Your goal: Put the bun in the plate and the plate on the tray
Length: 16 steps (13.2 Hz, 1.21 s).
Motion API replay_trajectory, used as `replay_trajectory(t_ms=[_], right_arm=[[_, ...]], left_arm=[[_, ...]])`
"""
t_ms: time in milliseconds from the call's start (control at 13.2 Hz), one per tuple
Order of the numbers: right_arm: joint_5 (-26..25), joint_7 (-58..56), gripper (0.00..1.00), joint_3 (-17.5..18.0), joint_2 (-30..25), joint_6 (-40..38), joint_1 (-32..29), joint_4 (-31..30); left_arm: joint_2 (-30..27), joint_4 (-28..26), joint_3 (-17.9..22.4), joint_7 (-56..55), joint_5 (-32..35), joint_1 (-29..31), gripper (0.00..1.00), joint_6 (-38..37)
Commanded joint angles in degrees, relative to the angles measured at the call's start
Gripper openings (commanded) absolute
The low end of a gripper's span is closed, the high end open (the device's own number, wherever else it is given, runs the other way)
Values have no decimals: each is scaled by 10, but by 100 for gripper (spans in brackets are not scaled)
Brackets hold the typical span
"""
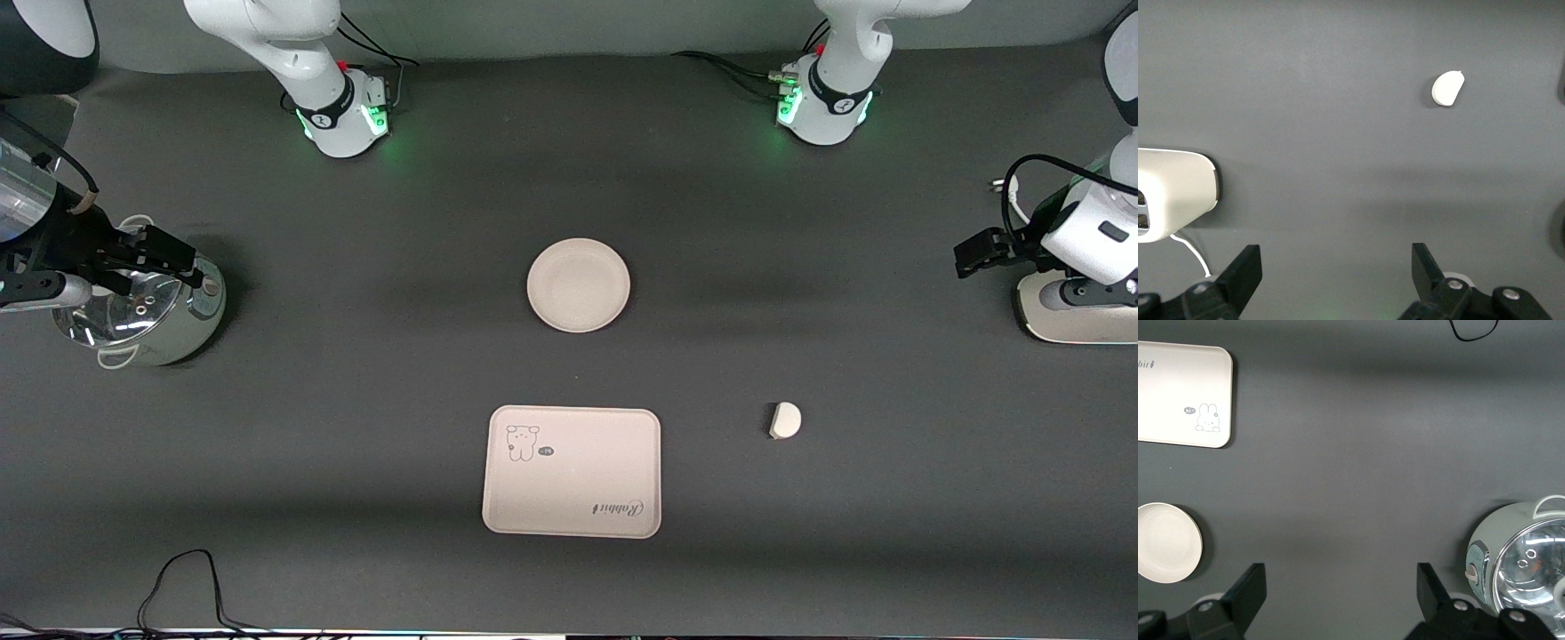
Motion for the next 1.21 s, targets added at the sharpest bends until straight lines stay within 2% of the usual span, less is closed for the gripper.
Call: replay_trajectory(t_ms=[0, 453, 605, 680, 756, 1134], right_arm=[[-6, -12, 100, -4, 6, -12, 1, 7], [-6, -10, 100, -3, 11, -11, 2, 5], [-7, -9, 100, 0, 39, -11, 11, 8], [-18, -7, 100, -1, 70, -12, 31, 12], [-35, -9, 100, -2, 72, -15, 38, 10], [-37, -14, 100, -3, 113, -18, 37, 16]], left_arm=[[5, 26, 5, 25, 0, -11, 100, -26], [14, 37, 6, 25, -5, -4, 100, -30], [14, 37, 6, 32, -6, -3, 100, -29], [16, 37, 6, 32, -5, -3, 100, -30], [16, 38, 5, 31, -4, -4, 100, -30], [20, 43, 4, 28, -4, -10, 100, -29]])
